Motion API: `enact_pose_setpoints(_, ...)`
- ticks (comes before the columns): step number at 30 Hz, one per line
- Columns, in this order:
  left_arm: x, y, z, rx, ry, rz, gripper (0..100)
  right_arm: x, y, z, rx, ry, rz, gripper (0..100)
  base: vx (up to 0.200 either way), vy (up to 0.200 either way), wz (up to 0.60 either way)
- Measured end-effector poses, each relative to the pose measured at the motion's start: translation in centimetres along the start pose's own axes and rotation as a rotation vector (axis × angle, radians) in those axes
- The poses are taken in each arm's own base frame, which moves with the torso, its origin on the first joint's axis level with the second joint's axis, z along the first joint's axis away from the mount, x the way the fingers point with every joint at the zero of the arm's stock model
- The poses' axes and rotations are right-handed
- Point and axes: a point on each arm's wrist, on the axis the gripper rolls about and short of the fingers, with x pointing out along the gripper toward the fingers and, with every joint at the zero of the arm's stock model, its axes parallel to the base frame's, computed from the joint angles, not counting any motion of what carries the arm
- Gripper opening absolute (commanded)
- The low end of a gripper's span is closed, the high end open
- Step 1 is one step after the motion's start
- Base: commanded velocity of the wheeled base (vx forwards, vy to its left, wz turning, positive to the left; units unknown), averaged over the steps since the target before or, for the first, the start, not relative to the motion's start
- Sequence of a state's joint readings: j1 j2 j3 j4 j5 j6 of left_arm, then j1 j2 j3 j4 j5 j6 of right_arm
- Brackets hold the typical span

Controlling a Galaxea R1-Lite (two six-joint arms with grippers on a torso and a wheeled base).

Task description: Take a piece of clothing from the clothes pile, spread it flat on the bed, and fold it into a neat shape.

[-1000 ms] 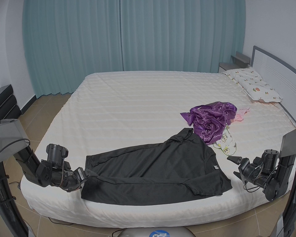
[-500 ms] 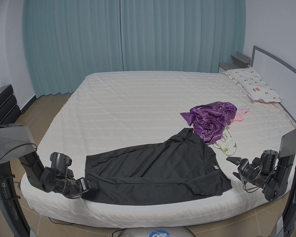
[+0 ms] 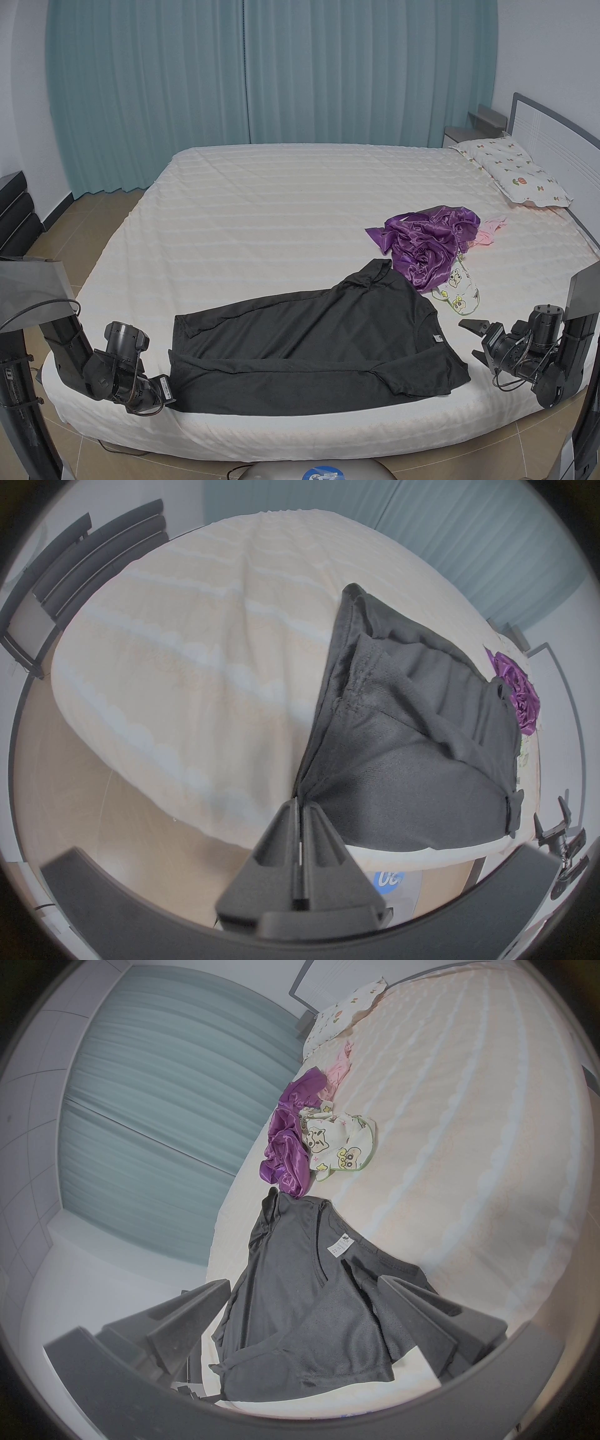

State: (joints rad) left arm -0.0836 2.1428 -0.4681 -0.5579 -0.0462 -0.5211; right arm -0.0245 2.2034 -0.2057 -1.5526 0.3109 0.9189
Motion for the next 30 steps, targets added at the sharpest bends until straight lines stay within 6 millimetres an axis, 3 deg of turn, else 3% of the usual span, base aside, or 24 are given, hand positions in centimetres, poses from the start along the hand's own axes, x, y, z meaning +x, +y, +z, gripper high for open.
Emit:
enact_pose_setpoints(8,-0.1,0.3,-0.6,-0.001,0.021,0.017,0,0.0,0.0,-0.1,0.000,0.004,-0.003,100,0.000,0.000,0.00)
enact_pose_setpoints(9,-0.2,0.4,-0.6,0.000,0.023,0.018,100,-0.1,-0.1,-0.1,0.000,0.005,-0.004,100,0.000,0.000,0.00)
enact_pose_setpoints(30,-0.6,0.3,1.0,-0.128,-0.009,-0.068,100,-1.1,-0.4,-1.9,0.007,0.065,-0.057,100,0.010,0.000,0.00)
